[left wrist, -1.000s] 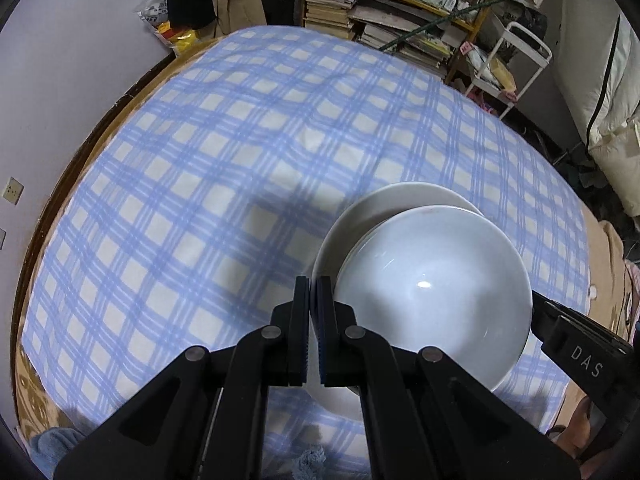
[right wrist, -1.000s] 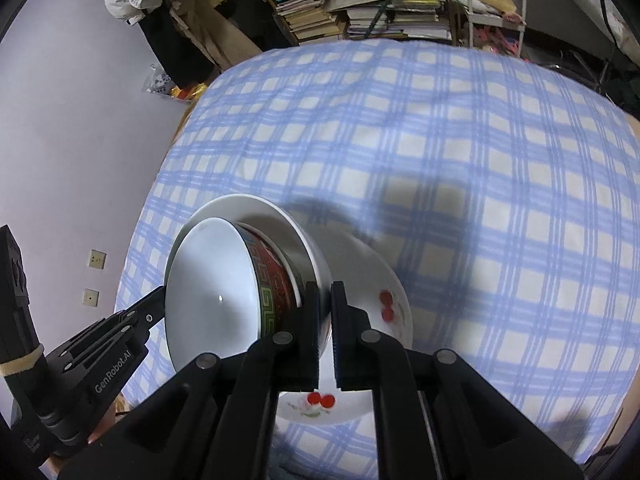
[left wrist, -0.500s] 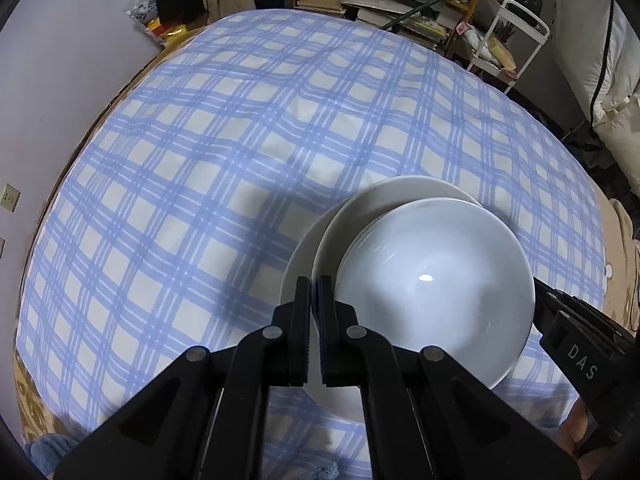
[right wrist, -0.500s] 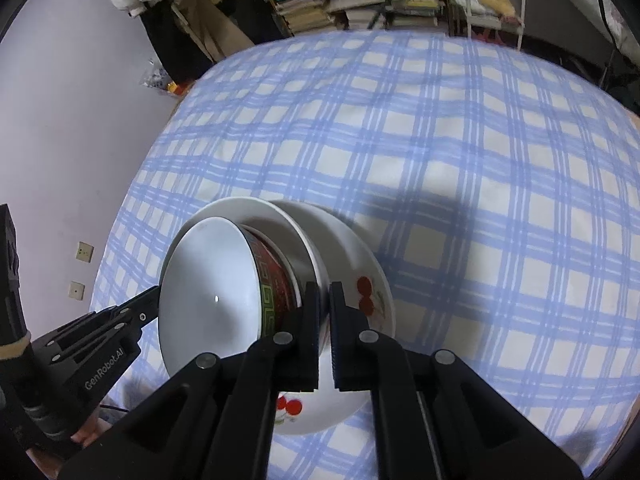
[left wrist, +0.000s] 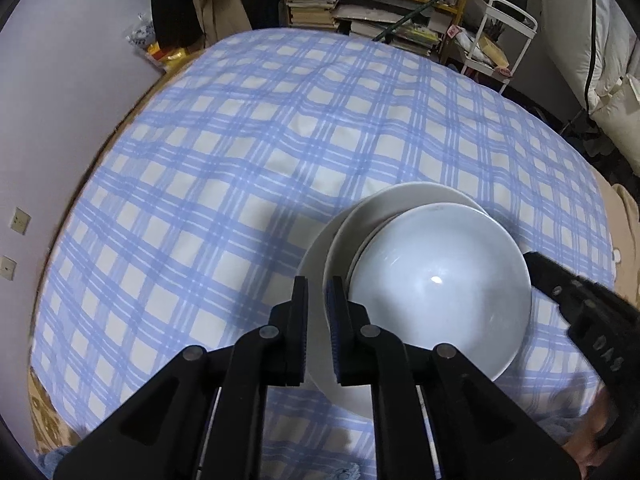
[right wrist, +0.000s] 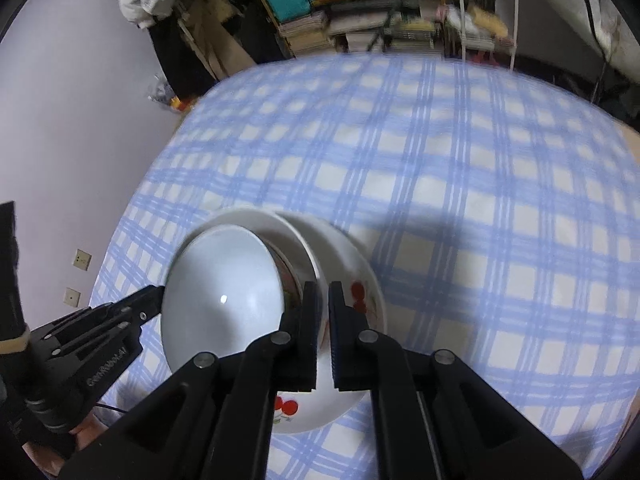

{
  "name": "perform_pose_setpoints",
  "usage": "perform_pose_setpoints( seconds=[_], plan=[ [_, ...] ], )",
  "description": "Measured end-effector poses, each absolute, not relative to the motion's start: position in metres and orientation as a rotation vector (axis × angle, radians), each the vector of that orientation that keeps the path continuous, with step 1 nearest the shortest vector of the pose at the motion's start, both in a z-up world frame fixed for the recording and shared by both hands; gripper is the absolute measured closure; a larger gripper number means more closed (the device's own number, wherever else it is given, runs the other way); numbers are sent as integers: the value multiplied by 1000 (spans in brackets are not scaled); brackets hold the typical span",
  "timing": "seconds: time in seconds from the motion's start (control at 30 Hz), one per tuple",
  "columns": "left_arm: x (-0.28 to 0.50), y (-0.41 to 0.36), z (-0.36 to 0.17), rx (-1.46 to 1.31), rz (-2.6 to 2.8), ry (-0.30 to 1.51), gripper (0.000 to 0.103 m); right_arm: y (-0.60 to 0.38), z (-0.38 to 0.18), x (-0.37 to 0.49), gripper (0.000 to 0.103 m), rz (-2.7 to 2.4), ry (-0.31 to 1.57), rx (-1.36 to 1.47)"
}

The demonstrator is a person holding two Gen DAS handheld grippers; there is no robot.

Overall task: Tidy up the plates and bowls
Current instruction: 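Open both tools and pull them back from the stack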

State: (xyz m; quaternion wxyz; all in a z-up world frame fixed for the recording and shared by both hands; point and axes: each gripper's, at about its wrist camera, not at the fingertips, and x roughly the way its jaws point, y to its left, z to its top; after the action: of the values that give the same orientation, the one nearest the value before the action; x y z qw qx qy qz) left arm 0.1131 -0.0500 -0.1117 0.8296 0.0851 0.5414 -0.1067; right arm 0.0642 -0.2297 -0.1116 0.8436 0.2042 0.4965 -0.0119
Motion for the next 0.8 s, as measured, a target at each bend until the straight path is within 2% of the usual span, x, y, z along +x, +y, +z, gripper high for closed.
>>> perform_pose_setpoints(
  seconds=[0.2, 0.27, 0.33, 0.43, 0.57, 0.63, 0.67, 0.73, 0.8],
  plan=[
    [96, -44, -93, 234, -188, 1063, 90, -230, -89, 49, 91, -29, 961, 405],
    [89, -42, -81, 258, -175, 1013, 88, -229, -73, 40, 85, -38, 907, 357],
    [81, -38, -65, 270, -159, 946, 83, -229, -57, 28, 61, -50, 833, 331],
    [69, -30, -42, 263, -142, 858, 73, -234, -37, 9, 48, -78, 736, 318],
    [54, -18, -17, 234, -146, 787, 71, -241, -18, -12, 32, -111, 632, 298],
    [46, -15, -8, 234, -138, 753, 68, -244, -9, -22, 17, -124, 585, 283],
    [42, -13, -5, 229, -140, 738, 66, -244, -6, -26, 13, -129, 568, 276],
    [34, -9, 1, 226, -141, 702, 47, -244, 1, -34, 4, -146, 529, 254],
    [25, -7, 6, 230, -134, 650, 38, -244, 8, -42, 0, -168, 492, 232]
  ],
)
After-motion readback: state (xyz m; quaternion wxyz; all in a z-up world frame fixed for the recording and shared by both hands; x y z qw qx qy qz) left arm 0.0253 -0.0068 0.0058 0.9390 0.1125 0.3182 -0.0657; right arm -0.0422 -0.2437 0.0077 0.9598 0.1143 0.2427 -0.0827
